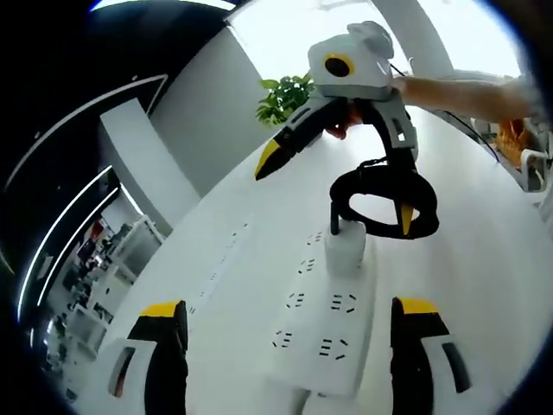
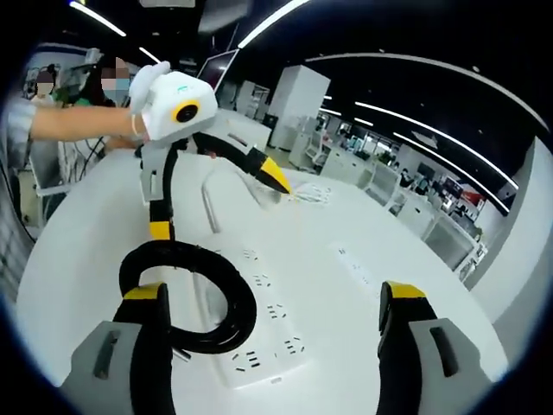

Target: Straighten the power strip on the desk, plug the charger into it

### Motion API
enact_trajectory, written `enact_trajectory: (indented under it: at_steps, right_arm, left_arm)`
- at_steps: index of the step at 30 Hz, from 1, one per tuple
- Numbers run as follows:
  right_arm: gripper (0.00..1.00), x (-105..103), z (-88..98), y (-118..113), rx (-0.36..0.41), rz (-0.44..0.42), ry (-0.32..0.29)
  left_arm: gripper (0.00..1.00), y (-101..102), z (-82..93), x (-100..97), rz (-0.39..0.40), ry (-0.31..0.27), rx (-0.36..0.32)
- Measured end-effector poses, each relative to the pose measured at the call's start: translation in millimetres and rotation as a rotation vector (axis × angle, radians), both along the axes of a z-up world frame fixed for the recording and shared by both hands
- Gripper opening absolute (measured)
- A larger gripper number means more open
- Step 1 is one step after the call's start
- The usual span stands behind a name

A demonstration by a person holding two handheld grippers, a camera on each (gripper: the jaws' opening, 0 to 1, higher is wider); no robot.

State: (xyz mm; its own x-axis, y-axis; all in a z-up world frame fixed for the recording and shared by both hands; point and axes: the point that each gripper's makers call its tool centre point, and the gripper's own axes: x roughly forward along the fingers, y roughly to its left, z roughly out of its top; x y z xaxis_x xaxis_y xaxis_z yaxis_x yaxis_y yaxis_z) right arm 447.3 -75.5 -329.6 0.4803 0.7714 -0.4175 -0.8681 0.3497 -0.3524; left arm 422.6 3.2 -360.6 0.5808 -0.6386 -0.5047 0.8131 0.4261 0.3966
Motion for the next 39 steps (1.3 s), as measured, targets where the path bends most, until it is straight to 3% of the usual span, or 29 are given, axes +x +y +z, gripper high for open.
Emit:
enact_trajectory:
  at_steps: [10,19,28,33,39]
  right_arm:
    - [1.00,-7.8,-2.1,-20.7,0.065,-0.040,0.013]
    - [1.00,-20.4,2.9,-36.0,0.137,-0.068,-0.003]
    - [1.00,-37.7,14.5,-48.3,0.224,-0.087,-0.024]
    - [1.00,-45.9,18.5,-54.2,0.293,-0.120,-0.003]
    - [1.00,-63.2,20.7,-59.9,0.340,-0.147,-0.005]
  left_arm:
    - [0.99,10.5,25.1,5.1,0.058,-0.023,-0.150]
    - [0.99,23.9,39.0,2.7,0.081,-0.046,-0.223]
    - [0.99,37.8,50.4,-8.7,0.110,-0.102,-0.291]
    - [0.99,46.7,59.3,-20.3,0.127,-0.082,-0.416]
    - [0.99,63.0,60.7,-33.0,0.172,-0.113,-0.431]
